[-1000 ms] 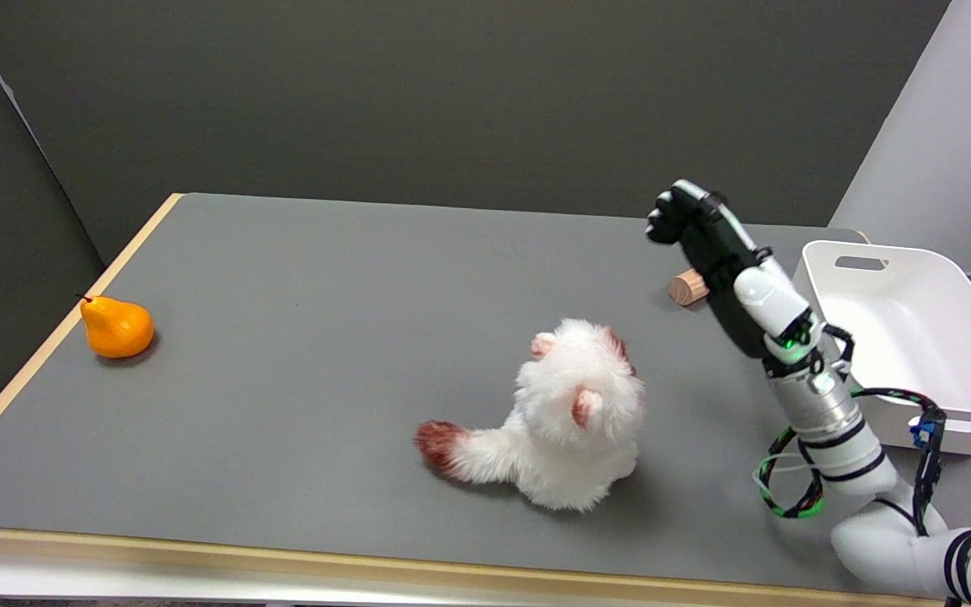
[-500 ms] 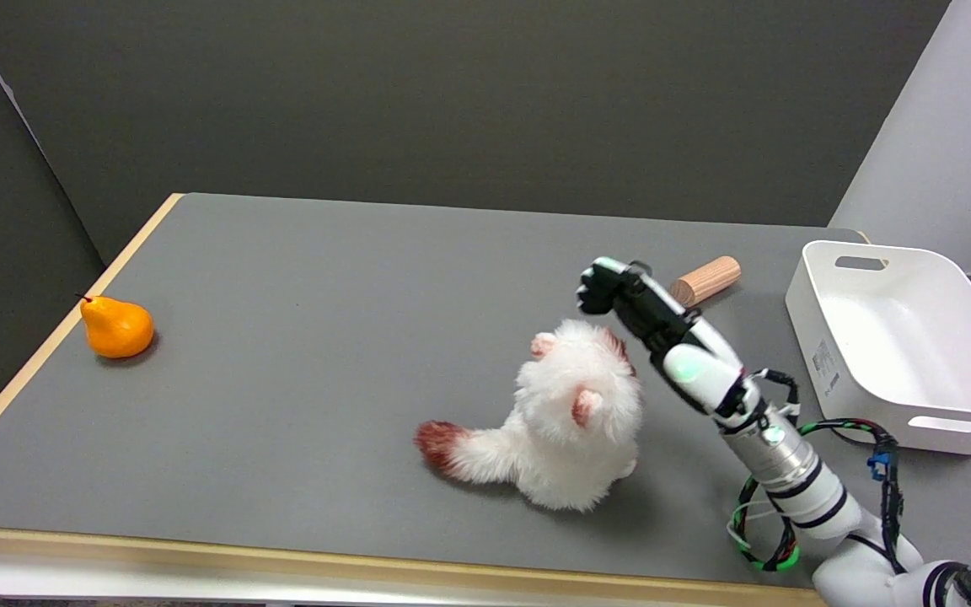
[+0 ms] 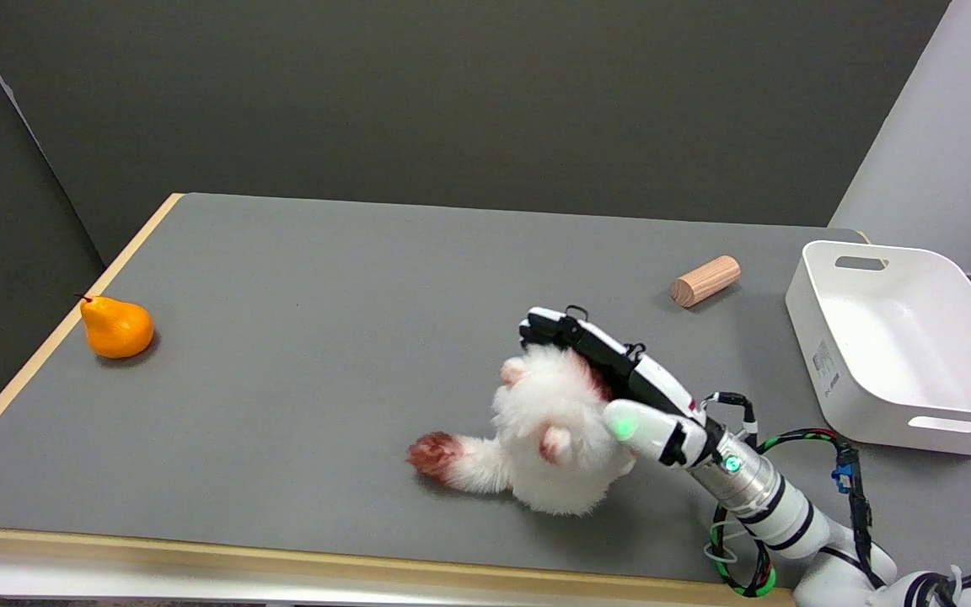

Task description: Pick up the plush toy.

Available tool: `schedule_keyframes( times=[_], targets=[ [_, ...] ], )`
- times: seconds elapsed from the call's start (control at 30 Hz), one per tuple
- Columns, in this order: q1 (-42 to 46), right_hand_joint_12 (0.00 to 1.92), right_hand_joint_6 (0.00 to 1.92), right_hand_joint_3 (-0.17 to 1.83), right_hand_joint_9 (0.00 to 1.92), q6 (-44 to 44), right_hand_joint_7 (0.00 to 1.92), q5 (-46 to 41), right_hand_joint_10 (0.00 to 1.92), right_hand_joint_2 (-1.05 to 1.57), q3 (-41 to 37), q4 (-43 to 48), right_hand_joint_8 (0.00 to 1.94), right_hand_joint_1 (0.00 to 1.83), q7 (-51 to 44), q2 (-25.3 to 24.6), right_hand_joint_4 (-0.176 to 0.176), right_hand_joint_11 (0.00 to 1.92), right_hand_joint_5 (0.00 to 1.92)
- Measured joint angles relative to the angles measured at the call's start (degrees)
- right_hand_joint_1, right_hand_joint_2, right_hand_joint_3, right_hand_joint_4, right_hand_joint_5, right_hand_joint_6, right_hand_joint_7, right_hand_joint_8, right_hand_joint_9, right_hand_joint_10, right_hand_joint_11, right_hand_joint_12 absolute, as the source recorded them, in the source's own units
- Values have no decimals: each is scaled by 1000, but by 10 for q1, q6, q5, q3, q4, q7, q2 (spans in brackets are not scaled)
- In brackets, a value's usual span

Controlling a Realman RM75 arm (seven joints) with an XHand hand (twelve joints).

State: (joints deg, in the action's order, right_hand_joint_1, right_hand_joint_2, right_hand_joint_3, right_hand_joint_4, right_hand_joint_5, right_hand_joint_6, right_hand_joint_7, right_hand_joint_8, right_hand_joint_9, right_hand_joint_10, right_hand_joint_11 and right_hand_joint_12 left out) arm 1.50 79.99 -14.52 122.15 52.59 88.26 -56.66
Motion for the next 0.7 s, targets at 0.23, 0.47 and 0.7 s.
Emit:
schedule_keyframes(
  times=[0.23, 0.47, 0.7],
  targets=[
    [1, 1885, 993, 900, 522, -7, 597, 15, 1087, 788, 5, 5, 725, 983, -9, -5, 34, 443, 387],
    [1, 1921, 1460, 505, 892, -11, 859, 20, 1629, 1006, 4, 9, 1456, 1177, -38, -8, -78, 892, 653],
    [1, 1921, 1447, 631, 888, -11, 869, 20, 1919, 945, -1, 11, 1539, 1194, -71, -10, -123, 1030, 667]
  ],
)
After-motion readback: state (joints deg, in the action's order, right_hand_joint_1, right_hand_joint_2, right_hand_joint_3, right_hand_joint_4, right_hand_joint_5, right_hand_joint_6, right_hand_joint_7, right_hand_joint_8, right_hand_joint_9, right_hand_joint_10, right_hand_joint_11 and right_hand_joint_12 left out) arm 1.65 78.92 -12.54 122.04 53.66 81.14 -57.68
